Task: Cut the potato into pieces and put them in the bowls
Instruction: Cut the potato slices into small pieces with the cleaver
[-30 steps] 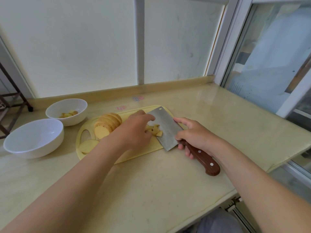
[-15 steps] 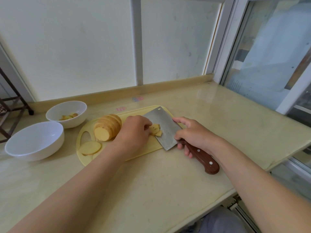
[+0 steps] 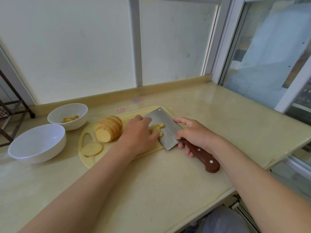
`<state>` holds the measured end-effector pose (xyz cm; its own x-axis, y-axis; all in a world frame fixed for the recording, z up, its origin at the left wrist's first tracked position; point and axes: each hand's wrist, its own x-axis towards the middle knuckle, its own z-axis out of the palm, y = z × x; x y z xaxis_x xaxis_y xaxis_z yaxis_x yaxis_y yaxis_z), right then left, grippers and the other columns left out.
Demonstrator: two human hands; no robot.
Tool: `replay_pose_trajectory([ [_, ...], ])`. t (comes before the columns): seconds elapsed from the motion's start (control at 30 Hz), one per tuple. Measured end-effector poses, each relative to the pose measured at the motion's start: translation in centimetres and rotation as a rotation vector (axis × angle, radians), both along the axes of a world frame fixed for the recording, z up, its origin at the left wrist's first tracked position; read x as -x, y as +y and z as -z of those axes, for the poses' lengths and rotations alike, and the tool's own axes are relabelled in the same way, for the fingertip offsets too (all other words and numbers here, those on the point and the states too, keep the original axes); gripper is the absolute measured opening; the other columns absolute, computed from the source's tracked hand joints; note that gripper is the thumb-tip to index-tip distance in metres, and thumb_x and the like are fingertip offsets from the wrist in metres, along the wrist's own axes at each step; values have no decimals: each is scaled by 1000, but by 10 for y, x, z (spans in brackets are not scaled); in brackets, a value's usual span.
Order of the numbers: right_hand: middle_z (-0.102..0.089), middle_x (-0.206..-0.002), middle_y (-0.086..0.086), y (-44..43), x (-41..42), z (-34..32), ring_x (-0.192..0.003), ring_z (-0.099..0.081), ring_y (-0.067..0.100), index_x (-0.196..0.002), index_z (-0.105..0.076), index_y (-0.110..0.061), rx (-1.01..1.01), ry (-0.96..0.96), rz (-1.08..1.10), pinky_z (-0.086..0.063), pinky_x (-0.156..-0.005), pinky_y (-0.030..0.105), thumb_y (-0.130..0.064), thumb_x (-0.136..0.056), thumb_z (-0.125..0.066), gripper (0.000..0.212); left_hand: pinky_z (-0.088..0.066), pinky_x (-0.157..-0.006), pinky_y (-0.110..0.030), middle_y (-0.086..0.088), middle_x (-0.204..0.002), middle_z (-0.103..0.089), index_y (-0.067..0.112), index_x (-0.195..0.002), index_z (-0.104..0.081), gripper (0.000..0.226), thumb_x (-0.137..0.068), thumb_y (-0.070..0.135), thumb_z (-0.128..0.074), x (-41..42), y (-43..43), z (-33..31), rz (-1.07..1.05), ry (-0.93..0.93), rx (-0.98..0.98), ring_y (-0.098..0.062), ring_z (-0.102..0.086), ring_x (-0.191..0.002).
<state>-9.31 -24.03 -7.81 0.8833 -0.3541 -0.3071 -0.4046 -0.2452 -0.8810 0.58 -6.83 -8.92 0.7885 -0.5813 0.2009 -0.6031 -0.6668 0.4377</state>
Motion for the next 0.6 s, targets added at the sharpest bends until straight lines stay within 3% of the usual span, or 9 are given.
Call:
replay_pose_trajectory([
  [0.13, -64, -61, 9, 0, -1, 1, -43, -54, 24, -154, -41, -39, 7, -5, 4, -45, -42, 27, -1, -91, -54, 75, -48, -94, -32, -5, -121, -62, 14, -134, -57, 45, -89, 15, -53, -9, 3, -5, 1, 78, -31, -23, -57, -113],
  [0.23, -63, -60, 8, 1, 0, 1, -43, -54, 24, -154, -41, -39, 16, -5, 4, -46, -42, 27, -1, -91, -54, 75, -50, -89, -30, -5, -108, -67, 10, -124, -64, 41, -88, 0, -50, -14, 6, -4, 8, 66, 21, -21, -62, -102],
  [0.33, -63, -63, 9, 1, 0, 1, -44, -55, 23, -155, -41, -39, 21, 2, -5, -46, -43, 27, -2, -91, -54, 74, -47, -86, -24, -4, -104, -70, 10, -121, -67, 37, -88, -1, -53, -17, 8, 2, -3, 47, 104, -18, -64, -98],
  [0.6, -64, -66, 11, 1, 2, -2, -46, -55, 23, -156, -40, -39, 16, 8, -15, -47, -44, 28, -3, -93, -54, 73, -52, -90, -34, -7, -103, -73, 8, -114, -71, 30, -89, 1, -57, -13, 2, 7, 32, 18, 196, -21, -66, -98],
])
